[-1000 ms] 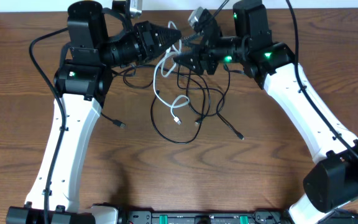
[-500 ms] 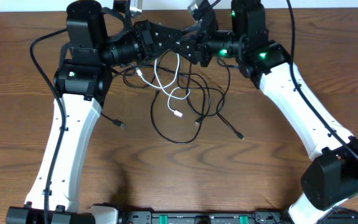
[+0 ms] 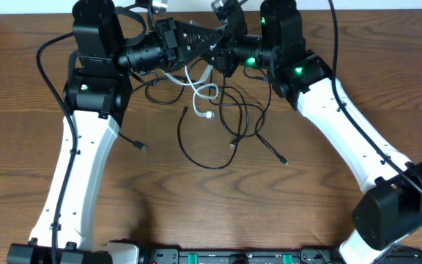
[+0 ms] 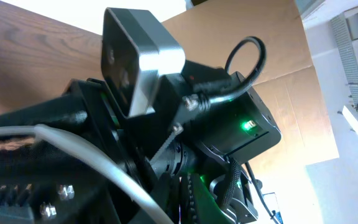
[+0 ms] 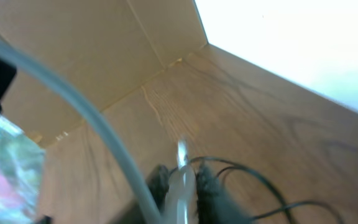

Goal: Untangle cables
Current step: 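Carry the white cable off the table to the upper right with the right gripper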

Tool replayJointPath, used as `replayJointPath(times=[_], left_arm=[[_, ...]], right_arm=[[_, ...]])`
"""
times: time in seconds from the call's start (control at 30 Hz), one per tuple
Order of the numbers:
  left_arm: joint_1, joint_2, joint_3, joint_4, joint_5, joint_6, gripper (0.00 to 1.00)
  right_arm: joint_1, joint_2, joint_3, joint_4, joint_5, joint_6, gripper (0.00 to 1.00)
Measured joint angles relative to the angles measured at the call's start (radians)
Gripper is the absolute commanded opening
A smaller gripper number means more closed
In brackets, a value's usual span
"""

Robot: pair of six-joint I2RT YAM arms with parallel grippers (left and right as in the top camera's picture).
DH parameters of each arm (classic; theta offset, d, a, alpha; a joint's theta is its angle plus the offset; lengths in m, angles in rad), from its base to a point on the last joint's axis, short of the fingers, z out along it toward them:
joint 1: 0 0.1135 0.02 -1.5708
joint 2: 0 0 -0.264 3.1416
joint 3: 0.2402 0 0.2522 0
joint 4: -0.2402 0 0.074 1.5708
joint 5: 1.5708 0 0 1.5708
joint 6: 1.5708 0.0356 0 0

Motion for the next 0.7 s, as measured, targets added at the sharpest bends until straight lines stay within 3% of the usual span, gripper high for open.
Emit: replayJointPath(times=[0.03, 0.13, 0.37, 0.4, 0.47, 0.5, 0.7], left_arm=[[0.0, 0.0, 0.0, 0.0, 0.002, 0.0, 0.08], [0.0, 0.0, 0.0, 0.0, 0.002, -0.002, 0.23], [0.0, 0.0, 0.0, -0.004, -0.011, 0.093, 0.36], [0.0, 0.0, 0.0, -0.006, -0.013, 0.115, 0.4], [0.0, 0.0, 0.0, -0.029, -0.027, 0.176, 0.6], [0.0, 0.0, 0.0, -0.045, -0.039, 0.194, 0.64], [0.0, 0.0, 0.001, -0.23, -0.189, 0.351, 0.72]], right_arm=[[0.0, 0.0, 0.0, -0.001, 0.003, 0.007, 0.01], [-0.002, 0.0, 0.0, -0.015, 0.004, 0.011, 0.01], [-0.072, 0.0, 0.0, -0.13, 0.002, 0.016, 0.01], [-0.093, 0.0, 0.0, -0.152, 0.003, 0.017, 0.01], [-0.146, -0.002, 0.0, -0.195, 0.006, 0.017, 0.01], [-0.166, -0.003, 0.0, -0.208, 0.006, 0.017, 0.01], [-0.337, -0.051, 0.027, -0.367, 0.022, 0.018, 0.01]])
